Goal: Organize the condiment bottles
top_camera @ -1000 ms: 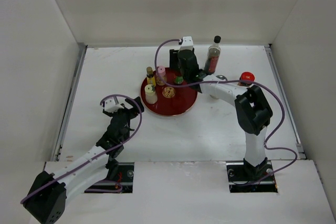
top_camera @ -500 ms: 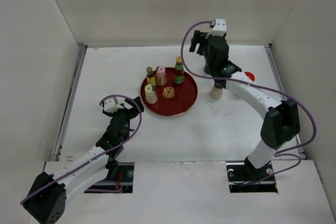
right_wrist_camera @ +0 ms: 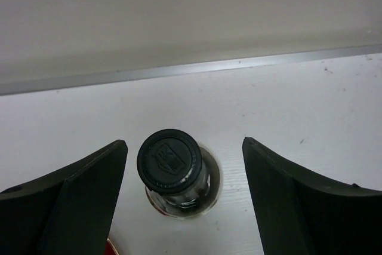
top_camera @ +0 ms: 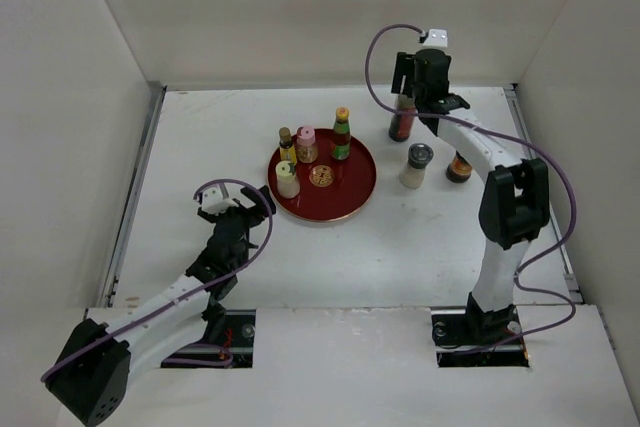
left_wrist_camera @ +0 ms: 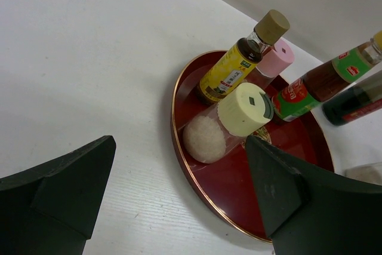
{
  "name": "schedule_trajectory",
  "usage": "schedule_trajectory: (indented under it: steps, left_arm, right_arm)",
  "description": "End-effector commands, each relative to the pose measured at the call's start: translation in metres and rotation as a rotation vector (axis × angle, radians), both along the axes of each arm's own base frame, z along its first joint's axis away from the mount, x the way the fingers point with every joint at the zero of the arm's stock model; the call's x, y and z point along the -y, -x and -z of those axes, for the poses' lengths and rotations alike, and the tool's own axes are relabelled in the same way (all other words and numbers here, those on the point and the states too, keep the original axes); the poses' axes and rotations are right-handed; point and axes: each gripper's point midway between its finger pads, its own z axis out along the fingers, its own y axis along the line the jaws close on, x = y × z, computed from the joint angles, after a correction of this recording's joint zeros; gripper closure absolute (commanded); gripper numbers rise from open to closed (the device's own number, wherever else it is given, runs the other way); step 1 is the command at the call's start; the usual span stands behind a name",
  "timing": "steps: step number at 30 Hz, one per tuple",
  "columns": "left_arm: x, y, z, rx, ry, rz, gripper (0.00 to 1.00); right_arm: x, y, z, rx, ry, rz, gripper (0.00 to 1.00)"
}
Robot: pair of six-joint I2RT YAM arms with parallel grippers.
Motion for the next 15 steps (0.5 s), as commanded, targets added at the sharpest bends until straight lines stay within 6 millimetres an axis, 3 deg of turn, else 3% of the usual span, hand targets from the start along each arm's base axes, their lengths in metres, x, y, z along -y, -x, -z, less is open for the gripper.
schedule_trajectory:
  steps: [1,5,7,11,15]
  left_arm:
    - [0.003,-0.004,-0.012,0.045,0.043,0.001,0.09]
    - [0.004,-0.004,-0.011,0.043,0.041,0.003,0.09]
    - [0.003,-0.004,-0.010,0.041,0.040,0.001,0.09]
    - [0.004,-0.005,-0.011,0.041,0.039,0.003,0.09]
    - [0.004,-0.004,-0.012,0.045,0.041,0.004,0.09]
  right_arm:
    - [-0.006,-0.014,-0.017,0.041,-0.031,-0.054,0.21]
    - [-0.005,-0.020,-0.013,0.050,-0.033,-0.041,0.51]
    - [-0.003,-0.016,-0.025,0.096,-0.042,-0.022,0.62]
    - [0.005,0.004,-0.076,0.251,-0.051,0.010,0.67]
    - [0.002,0.039,-0.133,0.368,-0.049,0.019,0.67]
